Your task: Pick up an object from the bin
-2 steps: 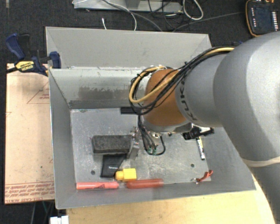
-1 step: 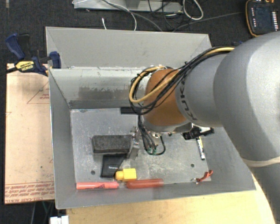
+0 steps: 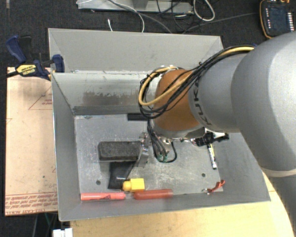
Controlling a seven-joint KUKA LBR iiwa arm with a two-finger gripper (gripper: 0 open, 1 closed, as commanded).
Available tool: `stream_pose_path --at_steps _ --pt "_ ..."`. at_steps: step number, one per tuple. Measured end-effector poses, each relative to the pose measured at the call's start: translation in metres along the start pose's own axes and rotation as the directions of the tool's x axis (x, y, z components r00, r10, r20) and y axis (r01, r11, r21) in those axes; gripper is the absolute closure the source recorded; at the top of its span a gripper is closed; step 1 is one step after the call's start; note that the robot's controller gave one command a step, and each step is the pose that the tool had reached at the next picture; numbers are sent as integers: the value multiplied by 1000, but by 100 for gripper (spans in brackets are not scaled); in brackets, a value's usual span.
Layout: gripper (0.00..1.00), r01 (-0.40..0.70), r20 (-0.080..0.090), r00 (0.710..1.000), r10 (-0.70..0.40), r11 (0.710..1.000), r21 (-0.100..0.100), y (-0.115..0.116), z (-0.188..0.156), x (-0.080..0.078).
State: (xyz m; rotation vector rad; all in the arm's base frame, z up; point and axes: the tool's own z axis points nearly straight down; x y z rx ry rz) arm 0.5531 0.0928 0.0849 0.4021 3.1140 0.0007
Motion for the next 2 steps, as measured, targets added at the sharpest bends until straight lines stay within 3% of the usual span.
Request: stream_pose_path --at_steps 2 --pt "100 2 -2 1000 -2 1000 0 0 -58 0"
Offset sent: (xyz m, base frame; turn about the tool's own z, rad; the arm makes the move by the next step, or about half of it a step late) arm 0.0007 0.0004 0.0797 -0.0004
